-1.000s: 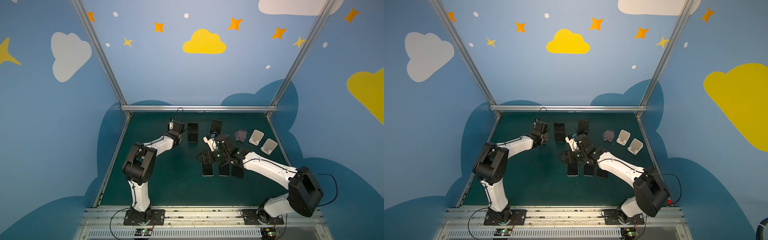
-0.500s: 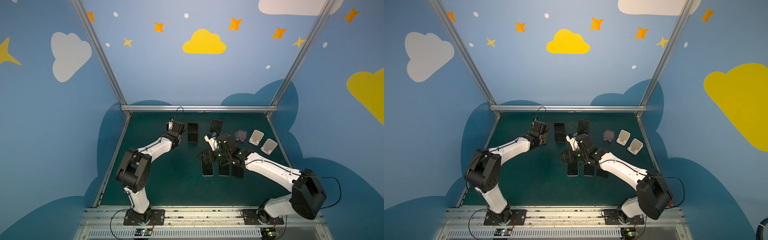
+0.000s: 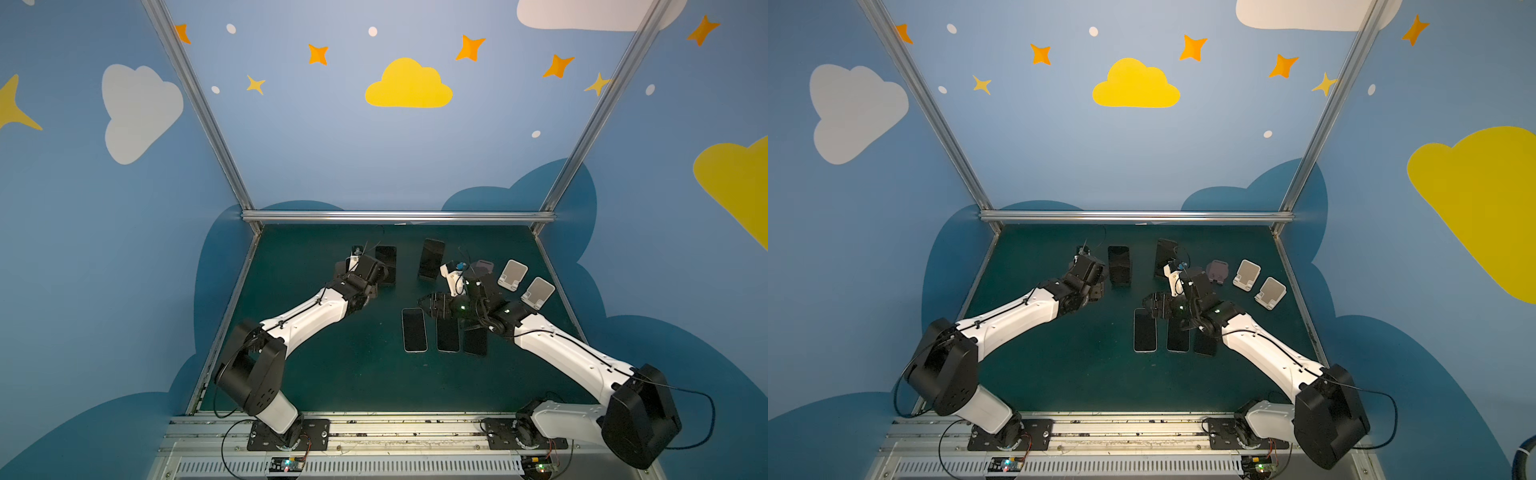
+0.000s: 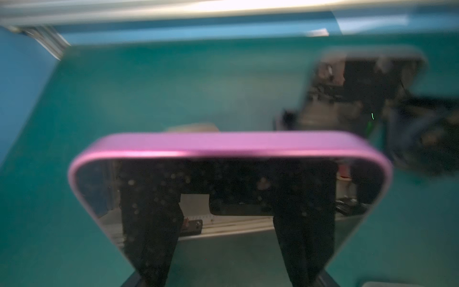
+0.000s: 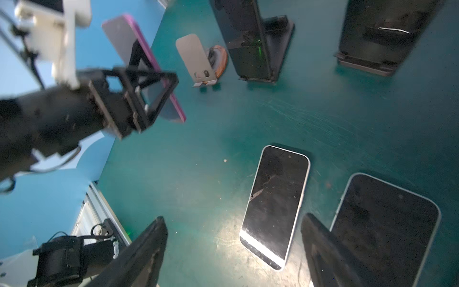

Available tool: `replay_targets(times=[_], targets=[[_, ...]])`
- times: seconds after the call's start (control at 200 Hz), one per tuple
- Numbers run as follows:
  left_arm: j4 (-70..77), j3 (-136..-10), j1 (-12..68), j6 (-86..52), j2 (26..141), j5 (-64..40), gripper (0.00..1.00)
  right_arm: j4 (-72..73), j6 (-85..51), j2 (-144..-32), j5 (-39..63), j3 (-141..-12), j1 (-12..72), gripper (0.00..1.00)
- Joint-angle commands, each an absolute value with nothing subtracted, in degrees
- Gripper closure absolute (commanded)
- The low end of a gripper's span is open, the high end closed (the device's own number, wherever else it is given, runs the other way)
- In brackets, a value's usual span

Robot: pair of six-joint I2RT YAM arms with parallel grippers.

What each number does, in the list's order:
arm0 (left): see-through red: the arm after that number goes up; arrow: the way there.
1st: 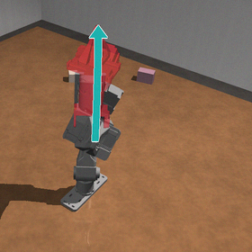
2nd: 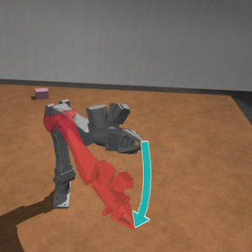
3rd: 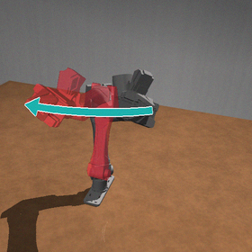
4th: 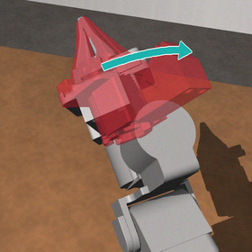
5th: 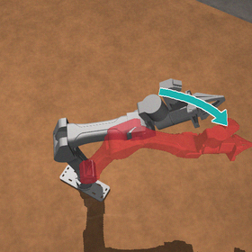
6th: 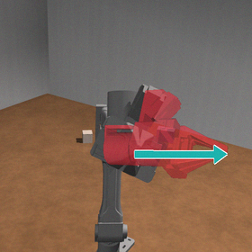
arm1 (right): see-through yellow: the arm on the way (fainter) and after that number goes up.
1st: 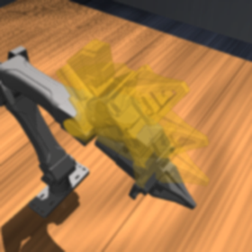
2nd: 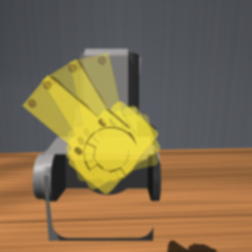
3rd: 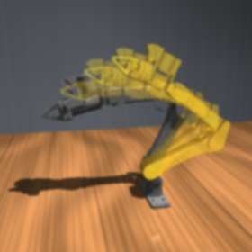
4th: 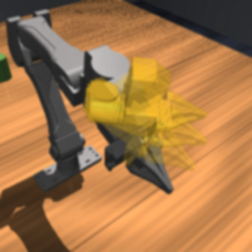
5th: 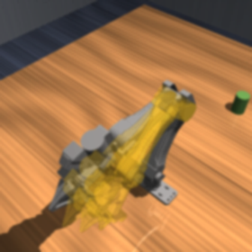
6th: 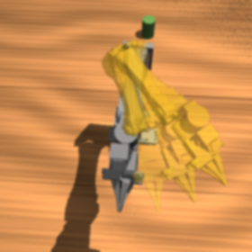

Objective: Remove the phone from the phone stand
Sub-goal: Place the phone at the center of the table.

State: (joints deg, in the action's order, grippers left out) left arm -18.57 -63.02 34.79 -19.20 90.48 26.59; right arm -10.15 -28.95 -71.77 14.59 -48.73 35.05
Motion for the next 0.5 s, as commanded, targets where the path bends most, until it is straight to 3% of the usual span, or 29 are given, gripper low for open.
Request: replay_targets(times=[0.0,0.215,0.496], targets=[[-23.6,-62.3,38.7,-22.5,88.0,26.0,0.35,-11.2,-30.6,-68.6,14.0,-47.0,34.2,0.15],[-30.8,-62.8,43.9,-28.4,87.4,21.4,0.35,-12.0,-30.6,-63.2,11.8,-44.0,33.0,0.15],[-37.4,-65.6,44.8,-30.1,91.9,14.0,0.34,-7.5,-31.3,-55.6,9.1,-38.9,32.8,0.15]])
